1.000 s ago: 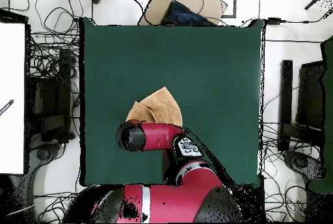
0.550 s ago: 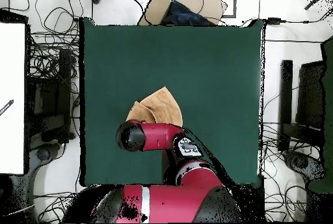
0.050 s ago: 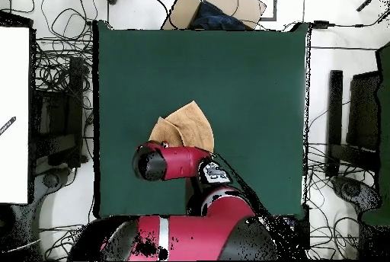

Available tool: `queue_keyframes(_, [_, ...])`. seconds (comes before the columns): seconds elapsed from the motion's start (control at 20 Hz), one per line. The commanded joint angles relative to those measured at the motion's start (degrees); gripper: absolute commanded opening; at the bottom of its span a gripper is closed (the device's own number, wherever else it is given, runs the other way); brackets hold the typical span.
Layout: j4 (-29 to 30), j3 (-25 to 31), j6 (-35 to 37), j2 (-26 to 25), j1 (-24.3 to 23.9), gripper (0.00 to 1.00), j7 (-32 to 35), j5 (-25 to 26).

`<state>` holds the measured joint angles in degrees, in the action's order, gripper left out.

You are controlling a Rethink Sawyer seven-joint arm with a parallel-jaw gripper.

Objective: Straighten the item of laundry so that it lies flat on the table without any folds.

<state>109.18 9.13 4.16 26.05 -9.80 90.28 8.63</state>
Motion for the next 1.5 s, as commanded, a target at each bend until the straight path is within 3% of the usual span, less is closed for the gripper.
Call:
queue_keyframes(0.05, [-6.11,1.23,-13.47,-17.61,-3.73,1.0,9.45,3.44])
queue_keyframes(0.6, [-7.87,4.36,-11.68,-19.64,-6.71,1.0,7.63,7.2])
queue_keyframes(0.65, [-7.96,4.39,-11.41,-19.62,-6.73,0.0,7.63,7.38])
queue_keyframes(1.3, [-7.42,3.47,-12.6,-18.98,-5.83,0.0,9.32,6.88])
queue_keyframes(1.5, [-1.86,3.49,-7.09,-11.65,-5.43,0.0,10.71,4.45])
